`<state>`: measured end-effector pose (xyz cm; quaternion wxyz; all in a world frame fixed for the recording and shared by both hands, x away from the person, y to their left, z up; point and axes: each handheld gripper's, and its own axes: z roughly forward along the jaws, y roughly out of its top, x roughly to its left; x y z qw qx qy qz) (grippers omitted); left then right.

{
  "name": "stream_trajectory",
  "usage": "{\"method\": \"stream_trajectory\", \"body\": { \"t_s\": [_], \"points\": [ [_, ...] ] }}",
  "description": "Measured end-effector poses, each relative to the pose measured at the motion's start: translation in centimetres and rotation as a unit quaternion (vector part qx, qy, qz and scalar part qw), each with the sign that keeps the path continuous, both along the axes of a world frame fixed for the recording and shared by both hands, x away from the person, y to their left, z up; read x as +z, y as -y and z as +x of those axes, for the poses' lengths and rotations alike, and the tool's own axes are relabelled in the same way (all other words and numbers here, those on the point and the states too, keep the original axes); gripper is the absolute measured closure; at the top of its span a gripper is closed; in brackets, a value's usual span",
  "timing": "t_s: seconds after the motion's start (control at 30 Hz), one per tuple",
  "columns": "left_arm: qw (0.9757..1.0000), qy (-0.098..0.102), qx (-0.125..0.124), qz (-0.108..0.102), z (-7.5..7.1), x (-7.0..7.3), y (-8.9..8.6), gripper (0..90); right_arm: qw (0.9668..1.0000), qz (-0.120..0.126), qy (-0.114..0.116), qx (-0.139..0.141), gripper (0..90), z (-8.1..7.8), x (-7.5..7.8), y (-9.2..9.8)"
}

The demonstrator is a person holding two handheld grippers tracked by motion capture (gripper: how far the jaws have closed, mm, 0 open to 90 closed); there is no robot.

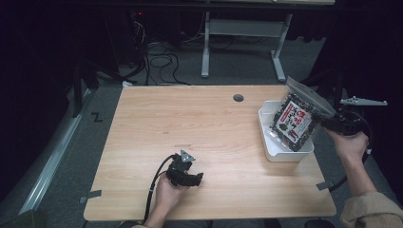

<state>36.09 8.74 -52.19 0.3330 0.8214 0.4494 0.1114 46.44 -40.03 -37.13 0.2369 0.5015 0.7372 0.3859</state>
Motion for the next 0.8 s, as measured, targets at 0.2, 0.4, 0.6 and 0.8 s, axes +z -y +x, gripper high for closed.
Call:
{"method": "stream_trajectory", "body": {
  "t_s": [0.2,0.4,0.6,0.8],
  "points": [
    [1.0000,0.004,-0.003,-0.001,-0.1,0.0,0.3,30.0,0.9999,0.007,-0.001,-0.009,42.4,0.0,-0.6,0.6],
    [1.0000,0.005,-0.004,-0.001,-0.2,0.1,0.3,30.0,0.9999,0.006,-0.006,-0.014,40.9,0.0,-0.8,0.7],
    [1.0000,0.004,-0.005,0.001,-0.2,0.0,0.3,30.0,0.9998,0.004,0.000,-0.017,41.1,-0.2,-1.2,0.9],
    [1.0000,0.002,-0.006,-0.002,-0.1,0.0,0.3,30.0,0.9998,-0.003,-0.001,-0.019,40.7,-0.5,-1.5,1.1]
  ]
}}
